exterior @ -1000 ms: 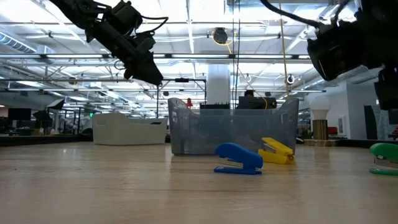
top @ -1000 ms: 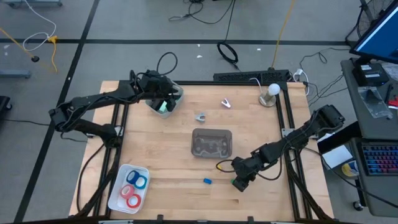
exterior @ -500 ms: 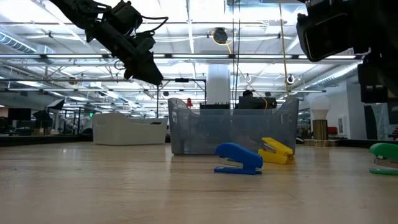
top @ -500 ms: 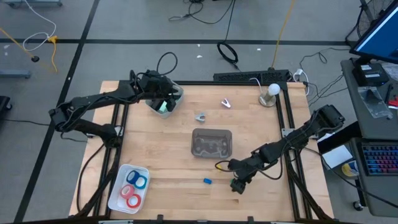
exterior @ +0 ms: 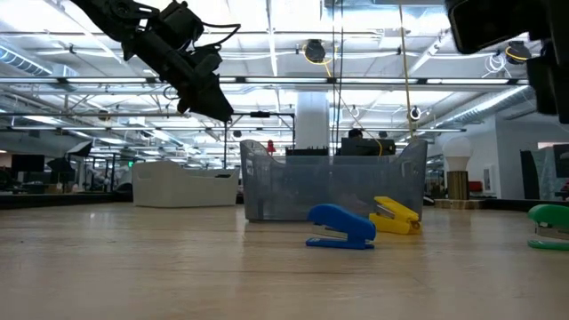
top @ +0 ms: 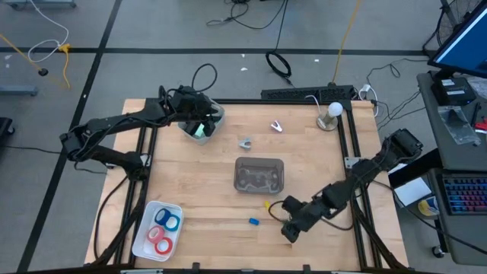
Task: Pick and place Stapler, Stapler remover, tape
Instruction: Put the small green stapler into the gray bin
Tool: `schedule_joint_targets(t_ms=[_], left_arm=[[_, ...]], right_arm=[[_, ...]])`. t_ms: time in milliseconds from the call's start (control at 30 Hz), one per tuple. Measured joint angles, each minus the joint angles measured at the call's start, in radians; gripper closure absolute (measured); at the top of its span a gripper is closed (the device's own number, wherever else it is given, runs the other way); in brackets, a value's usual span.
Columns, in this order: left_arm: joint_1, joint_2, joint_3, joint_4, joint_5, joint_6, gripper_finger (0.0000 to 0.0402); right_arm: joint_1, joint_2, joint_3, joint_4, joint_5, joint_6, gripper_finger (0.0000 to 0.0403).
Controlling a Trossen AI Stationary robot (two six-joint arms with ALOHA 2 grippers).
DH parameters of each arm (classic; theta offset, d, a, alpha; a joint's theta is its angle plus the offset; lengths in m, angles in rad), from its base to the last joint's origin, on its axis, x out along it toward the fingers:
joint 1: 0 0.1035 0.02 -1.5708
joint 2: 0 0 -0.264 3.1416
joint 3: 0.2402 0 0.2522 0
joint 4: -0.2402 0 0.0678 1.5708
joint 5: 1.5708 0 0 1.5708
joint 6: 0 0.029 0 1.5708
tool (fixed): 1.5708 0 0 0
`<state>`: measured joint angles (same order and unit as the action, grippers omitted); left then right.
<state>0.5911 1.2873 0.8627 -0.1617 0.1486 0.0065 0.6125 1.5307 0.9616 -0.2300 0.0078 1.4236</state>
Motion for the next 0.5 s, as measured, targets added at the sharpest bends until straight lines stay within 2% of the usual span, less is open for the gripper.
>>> schedule_joint_targets(t_ms=[133, 233, 500], left_arm=[[0.0, 0.0, 0.0, 0.0, -0.001, 0.013, 0.0231], [0.0, 0.0, 0.0, 0.0, -0.001, 0.015, 0.0231], [0.0, 0.0, 0.0, 0.0, -0.001, 0.012, 0.0231]], right_arm=[[0.045, 0.006, 0.091, -0.24, 0.126, 0.026, 0.0238], [0.053, 0.023, 0.123, -0.315, 0.173, -0.01, 0.0238], [0.028, 0.13, 0.124, -0.282, 0.103, -0.128, 0.0238]])
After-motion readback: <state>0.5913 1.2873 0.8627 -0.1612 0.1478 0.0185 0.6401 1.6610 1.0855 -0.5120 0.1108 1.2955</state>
